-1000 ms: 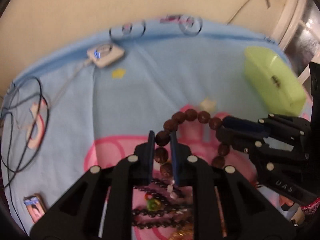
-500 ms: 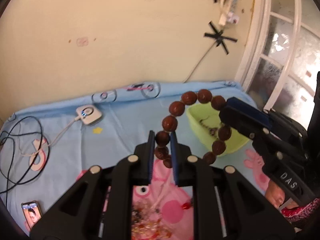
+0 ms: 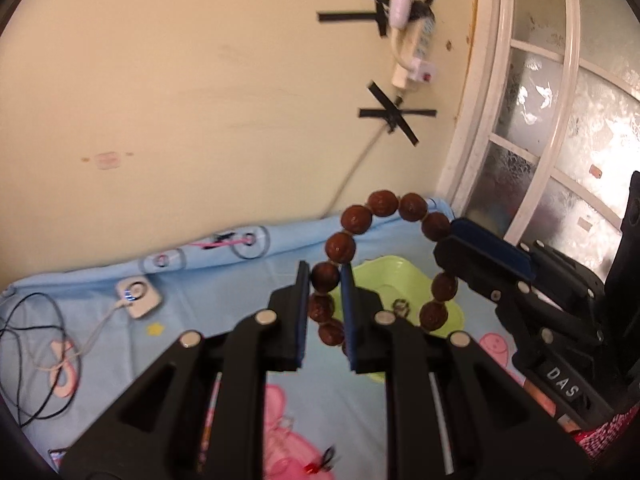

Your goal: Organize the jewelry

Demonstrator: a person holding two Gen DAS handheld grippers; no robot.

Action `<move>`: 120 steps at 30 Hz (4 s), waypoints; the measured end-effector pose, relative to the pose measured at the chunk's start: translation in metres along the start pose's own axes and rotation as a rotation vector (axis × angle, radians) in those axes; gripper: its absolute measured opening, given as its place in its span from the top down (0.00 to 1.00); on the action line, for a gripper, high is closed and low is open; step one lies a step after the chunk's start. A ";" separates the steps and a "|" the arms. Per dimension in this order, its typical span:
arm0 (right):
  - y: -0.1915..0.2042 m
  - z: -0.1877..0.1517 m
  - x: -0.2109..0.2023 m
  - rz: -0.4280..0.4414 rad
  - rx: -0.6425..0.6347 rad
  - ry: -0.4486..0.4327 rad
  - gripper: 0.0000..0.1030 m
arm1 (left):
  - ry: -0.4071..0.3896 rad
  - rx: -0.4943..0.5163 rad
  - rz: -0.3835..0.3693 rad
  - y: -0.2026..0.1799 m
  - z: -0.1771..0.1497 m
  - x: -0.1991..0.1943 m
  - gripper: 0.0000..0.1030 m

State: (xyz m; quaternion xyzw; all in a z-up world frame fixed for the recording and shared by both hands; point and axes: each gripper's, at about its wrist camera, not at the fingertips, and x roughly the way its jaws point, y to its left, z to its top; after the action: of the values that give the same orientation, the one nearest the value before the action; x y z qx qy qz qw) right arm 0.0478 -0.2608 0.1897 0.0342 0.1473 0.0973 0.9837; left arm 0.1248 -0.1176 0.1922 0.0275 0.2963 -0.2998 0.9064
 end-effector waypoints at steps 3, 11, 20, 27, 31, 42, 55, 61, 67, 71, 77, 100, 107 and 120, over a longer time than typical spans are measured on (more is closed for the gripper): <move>-0.035 -0.019 0.013 -0.035 0.065 0.063 1.00 | 0.060 -0.001 -0.035 -0.014 0.003 0.037 0.86; -0.107 -0.089 0.055 -0.116 0.229 0.242 1.00 | 0.235 0.004 -0.049 -0.044 -0.017 0.140 0.86; -0.135 -0.111 0.063 -0.178 0.368 0.247 1.00 | 0.253 -0.011 0.053 -0.019 -0.018 0.141 0.85; -0.087 -0.097 0.035 0.044 0.377 0.176 0.90 | 0.133 -0.131 0.240 0.086 -0.061 0.010 0.85; -0.042 -0.113 0.050 0.170 0.351 0.264 0.80 | 0.187 -0.233 0.297 0.129 -0.121 -0.024 0.85; 0.127 -0.152 0.103 0.372 -0.061 0.570 0.80 | 0.231 -0.415 0.218 0.147 -0.225 -0.056 0.85; 0.121 -0.154 0.119 0.322 -0.142 0.597 1.00 | 0.203 -0.400 0.182 0.139 -0.234 -0.067 0.72; 0.091 -0.111 0.094 0.333 -0.004 0.484 1.00 | 0.206 -0.342 0.160 0.121 -0.221 -0.058 0.64; 0.075 -0.084 0.076 0.364 0.079 0.419 1.00 | 0.204 -0.269 0.138 0.098 -0.208 -0.047 0.54; 0.069 -0.066 0.062 0.382 0.104 0.368 1.00 | 0.200 -0.187 0.133 0.077 -0.193 -0.032 0.37; 0.064 -0.035 0.033 0.382 0.105 0.270 1.00 | 0.260 -0.047 0.134 0.048 -0.176 0.019 0.39; -0.023 0.077 -0.033 0.232 0.165 -0.012 1.00 | 0.005 -0.024 -0.021 0.006 0.028 -0.014 0.97; -0.045 0.116 -0.044 0.181 0.147 -0.042 1.00 | -0.058 0.062 -0.123 -0.042 0.045 -0.023 0.73; -0.072 0.157 -0.050 0.150 0.169 -0.064 1.00 | 0.002 0.170 -0.117 -0.113 0.035 0.049 0.95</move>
State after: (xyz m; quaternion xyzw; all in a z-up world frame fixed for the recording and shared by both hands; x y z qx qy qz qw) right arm 0.0611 -0.3478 0.3470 0.1309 0.1203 0.1570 0.9715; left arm 0.1115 -0.2442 0.2084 0.0872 0.2718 -0.3763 0.8814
